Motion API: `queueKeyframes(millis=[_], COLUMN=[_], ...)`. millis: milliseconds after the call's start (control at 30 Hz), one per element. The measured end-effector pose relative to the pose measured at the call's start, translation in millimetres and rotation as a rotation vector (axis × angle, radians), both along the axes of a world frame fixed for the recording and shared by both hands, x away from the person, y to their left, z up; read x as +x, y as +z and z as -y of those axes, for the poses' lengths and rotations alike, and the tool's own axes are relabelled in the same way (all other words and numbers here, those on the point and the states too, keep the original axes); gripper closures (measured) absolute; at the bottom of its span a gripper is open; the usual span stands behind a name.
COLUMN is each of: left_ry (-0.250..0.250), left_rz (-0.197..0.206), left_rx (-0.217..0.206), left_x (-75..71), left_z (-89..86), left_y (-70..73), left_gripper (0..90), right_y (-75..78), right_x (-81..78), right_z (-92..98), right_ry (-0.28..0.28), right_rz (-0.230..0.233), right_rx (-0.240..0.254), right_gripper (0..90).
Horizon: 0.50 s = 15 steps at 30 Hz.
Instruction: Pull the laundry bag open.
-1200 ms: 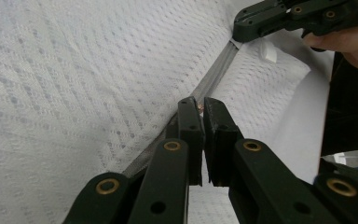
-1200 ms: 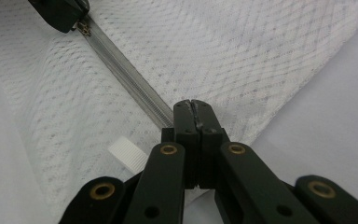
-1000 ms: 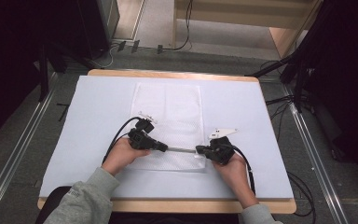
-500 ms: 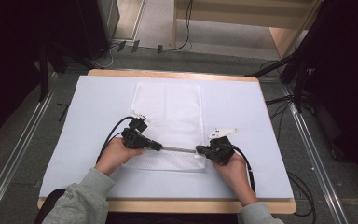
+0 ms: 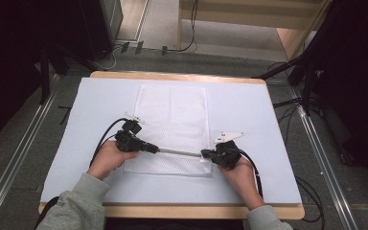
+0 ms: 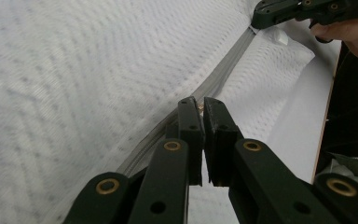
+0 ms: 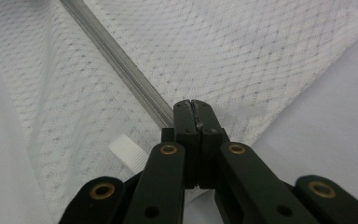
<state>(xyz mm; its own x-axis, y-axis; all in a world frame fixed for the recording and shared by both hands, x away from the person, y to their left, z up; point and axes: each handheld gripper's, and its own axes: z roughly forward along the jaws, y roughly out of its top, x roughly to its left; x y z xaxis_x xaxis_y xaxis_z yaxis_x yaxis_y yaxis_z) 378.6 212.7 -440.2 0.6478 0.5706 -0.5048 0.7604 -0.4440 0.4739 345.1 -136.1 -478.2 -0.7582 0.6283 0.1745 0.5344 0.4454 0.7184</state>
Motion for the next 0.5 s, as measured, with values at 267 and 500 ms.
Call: queueKeyframes(millis=[267, 500], left_ry=[0.017, 0.031], left_rz=[-0.004, -0.008], left_rx=[-0.001, 0.002], left_x=[-2.8, -4.3], left_z=[-11.4, -21.6], left_y=[0.9, 1.1], left_gripper=[88.0, 88.0], right_y=[0.3, 0.2], right_x=[2.0, 4.1], right_z=[0.8, 1.7], right_ry=[0.013, 0.019], right_rz=[-0.005, -0.017], right_rx=[0.0, 0.007], right_gripper=[90.0, 90.0])
